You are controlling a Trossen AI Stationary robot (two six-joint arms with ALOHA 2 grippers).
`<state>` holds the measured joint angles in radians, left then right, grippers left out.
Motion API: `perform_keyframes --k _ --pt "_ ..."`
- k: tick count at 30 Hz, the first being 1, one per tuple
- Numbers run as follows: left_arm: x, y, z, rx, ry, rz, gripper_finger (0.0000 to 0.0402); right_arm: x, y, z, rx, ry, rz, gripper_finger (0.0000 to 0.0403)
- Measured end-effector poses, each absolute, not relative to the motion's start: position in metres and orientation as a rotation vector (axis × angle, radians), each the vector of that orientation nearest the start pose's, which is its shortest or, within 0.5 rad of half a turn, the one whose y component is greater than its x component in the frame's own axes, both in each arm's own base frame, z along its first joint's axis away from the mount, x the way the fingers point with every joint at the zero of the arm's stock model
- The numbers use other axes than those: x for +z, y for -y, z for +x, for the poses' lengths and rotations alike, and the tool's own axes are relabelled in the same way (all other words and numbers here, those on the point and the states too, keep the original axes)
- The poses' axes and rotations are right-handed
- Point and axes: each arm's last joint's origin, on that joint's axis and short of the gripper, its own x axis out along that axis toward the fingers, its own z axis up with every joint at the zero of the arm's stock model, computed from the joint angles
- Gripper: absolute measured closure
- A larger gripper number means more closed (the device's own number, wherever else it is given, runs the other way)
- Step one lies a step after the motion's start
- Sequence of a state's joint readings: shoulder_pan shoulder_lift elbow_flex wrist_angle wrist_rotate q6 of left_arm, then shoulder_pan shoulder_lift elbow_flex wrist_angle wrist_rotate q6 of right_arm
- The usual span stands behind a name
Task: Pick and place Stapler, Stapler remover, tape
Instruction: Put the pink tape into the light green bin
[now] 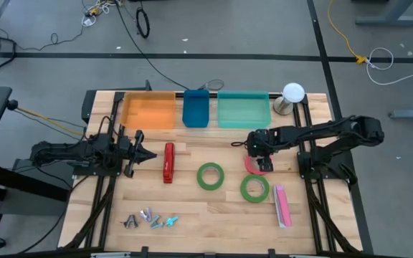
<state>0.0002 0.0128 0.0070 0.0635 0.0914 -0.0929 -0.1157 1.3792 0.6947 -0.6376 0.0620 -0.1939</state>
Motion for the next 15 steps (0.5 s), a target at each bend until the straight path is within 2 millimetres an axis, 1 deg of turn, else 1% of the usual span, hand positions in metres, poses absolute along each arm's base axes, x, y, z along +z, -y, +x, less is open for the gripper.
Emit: perform_keyframes --k 4,8,15 --pt "0.171 0.003 0.098 -0.094 0.053 -0.09 0.0399 0.153 0.028 0.215 -0.029 -1.333 -0.125 0.0128" --pt "0.171 0.003 0.098 -0.094 0.053 -0.09 0.0399 0.144 0.031 0.209 -0.063 -1.347 -0.085 0.0128" --pt "0.171 0.003 0.098 -0.094 0.053 -0.09 0.0399 0.139 0.036 0.205 -0.117 -1.351 -0.025 0.0134"
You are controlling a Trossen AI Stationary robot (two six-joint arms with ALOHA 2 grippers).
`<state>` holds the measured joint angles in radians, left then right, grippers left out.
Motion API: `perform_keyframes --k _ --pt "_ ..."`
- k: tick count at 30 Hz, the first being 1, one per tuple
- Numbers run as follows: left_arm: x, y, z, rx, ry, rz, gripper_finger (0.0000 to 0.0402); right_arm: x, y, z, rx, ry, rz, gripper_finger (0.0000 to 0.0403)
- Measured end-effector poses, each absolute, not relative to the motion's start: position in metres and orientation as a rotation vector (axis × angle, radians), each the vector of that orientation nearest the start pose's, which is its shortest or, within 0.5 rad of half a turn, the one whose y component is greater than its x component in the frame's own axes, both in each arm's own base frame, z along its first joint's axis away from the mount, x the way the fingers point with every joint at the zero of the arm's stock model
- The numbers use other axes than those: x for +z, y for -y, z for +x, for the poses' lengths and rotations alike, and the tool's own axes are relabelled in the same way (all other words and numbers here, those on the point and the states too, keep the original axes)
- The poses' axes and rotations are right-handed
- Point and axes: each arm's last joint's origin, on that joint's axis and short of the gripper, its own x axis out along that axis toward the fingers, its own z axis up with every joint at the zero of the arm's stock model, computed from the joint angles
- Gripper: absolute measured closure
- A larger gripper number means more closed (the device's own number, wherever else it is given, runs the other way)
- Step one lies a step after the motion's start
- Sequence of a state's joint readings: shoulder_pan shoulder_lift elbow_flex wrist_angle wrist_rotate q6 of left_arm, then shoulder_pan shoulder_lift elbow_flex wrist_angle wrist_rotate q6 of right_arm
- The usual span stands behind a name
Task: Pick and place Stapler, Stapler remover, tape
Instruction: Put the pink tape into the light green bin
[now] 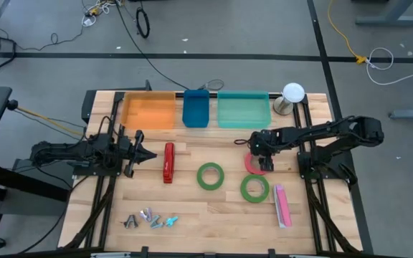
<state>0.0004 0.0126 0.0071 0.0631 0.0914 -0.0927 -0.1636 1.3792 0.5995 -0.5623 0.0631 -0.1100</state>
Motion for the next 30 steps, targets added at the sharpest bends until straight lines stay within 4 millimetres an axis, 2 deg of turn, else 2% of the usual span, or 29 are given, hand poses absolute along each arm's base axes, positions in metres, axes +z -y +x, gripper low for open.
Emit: perform_keyframes --k 17,30 --pt "0.171 0.0026 0.0978 -0.093 0.053 -0.09 0.0399 0.1395 0.0365 0.2066 -0.141 -1.331 -0.009 0.0245" --pt "0.171 0.0026 0.0978 -0.094 0.053 -0.09 0.0399 0.1395 0.0364 0.2065 -0.14 -1.332 -0.009 0.0287"
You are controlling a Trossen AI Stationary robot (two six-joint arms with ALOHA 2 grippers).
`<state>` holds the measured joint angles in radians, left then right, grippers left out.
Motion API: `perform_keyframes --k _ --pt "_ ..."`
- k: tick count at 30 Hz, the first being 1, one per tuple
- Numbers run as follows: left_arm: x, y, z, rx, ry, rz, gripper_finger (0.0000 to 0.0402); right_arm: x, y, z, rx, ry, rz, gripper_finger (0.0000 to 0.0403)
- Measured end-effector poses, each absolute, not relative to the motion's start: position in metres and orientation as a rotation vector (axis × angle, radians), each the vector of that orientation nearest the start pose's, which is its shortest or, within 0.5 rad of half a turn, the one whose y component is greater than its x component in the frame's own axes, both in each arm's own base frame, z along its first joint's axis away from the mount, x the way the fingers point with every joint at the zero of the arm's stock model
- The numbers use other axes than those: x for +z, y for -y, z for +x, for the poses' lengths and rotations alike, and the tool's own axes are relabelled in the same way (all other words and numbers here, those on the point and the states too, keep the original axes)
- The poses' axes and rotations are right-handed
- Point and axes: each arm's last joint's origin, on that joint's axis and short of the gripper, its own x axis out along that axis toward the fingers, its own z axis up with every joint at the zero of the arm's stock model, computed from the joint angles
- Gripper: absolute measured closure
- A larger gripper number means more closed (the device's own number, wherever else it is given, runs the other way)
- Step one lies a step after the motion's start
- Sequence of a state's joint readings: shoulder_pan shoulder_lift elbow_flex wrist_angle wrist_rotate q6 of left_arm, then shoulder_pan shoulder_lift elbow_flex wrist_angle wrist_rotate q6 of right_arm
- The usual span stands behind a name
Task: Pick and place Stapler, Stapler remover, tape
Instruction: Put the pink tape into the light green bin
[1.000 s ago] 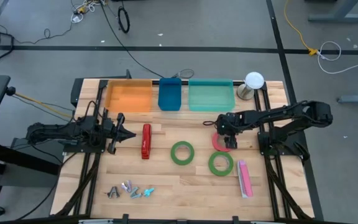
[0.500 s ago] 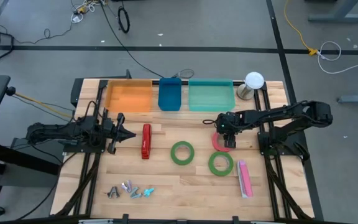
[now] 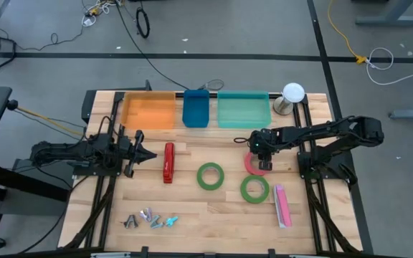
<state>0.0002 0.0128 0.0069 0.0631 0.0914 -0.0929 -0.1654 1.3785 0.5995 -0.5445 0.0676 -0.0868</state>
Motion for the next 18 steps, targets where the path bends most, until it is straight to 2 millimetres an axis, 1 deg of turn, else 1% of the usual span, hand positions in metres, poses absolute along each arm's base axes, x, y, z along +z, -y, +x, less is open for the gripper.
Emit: perform_keyframes --k 18 --pt "0.1709 0.0026 0.0978 -0.094 0.053 -0.09 0.0399 0.1395 0.0363 0.2065 -0.135 -1.332 -0.01 0.0294"
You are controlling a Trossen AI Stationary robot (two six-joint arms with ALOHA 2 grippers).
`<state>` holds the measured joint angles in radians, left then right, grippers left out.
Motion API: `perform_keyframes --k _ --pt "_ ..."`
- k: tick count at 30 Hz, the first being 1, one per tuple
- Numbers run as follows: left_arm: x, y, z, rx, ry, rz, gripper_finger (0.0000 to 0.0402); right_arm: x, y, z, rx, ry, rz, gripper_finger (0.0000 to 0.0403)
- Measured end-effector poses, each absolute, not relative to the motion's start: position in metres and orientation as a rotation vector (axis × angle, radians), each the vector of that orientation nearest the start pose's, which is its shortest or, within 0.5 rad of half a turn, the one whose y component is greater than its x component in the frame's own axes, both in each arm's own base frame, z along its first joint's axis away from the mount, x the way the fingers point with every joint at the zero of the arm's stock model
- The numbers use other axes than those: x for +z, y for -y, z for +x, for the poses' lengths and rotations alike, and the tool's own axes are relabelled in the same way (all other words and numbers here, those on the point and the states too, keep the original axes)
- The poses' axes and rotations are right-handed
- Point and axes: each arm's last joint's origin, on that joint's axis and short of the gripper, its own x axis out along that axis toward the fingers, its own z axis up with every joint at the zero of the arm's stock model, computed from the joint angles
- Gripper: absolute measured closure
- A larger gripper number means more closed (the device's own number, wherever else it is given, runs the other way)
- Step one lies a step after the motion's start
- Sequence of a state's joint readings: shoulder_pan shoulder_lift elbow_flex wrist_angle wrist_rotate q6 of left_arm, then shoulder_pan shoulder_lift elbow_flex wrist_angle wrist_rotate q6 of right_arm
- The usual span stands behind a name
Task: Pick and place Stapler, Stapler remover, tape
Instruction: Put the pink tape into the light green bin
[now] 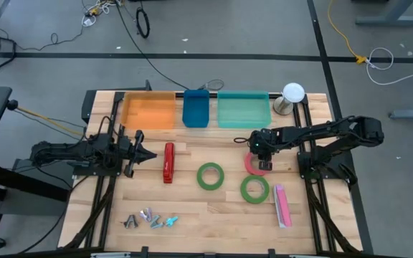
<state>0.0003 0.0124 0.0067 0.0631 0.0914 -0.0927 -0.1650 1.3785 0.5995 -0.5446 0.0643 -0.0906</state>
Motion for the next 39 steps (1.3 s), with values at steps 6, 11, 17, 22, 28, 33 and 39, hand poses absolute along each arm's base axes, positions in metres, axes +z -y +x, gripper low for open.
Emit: perform_keyframes --k 6,11,17,22,28,33,39 --pt "0.171 0.003 0.098 -0.093 0.053 -0.09 0.0399 0.14 0.036 0.207 -0.133 -1.331 -0.009 0.0294" --pt "0.171 0.003 0.098 -0.093 0.053 -0.09 0.0399 0.141 0.036 0.207 -0.127 -1.337 -0.001 0.0294" --pt "0.171 0.003 0.098 -0.094 0.053 -0.09 0.0399 0.159 0.038 0.219 -0.108 -1.31 -0.027 0.0294" --pt "0.171 0.003 0.098 -0.093 0.053 -0.09 0.0399 0.181 0.041 0.233 -0.108 -1.25 -0.055 0.0294" --pt "0.171 0.003 0.098 -0.094 0.053 -0.09 0.0399 0.21 0.05 0.247 -0.14 -1.174 -0.048 0.0294" --pt "0.171 0.003 0.098 -0.094 0.053 -0.09 0.0399 0.235 0.063 0.256 -0.187 -1.101 -0.036 0.0294" --pt "0.171 0.003 0.098 -0.094 0.053 -0.09 0.0399 0.256 0.087 0.257 -0.297 -1.043 -0.038 0.0294"
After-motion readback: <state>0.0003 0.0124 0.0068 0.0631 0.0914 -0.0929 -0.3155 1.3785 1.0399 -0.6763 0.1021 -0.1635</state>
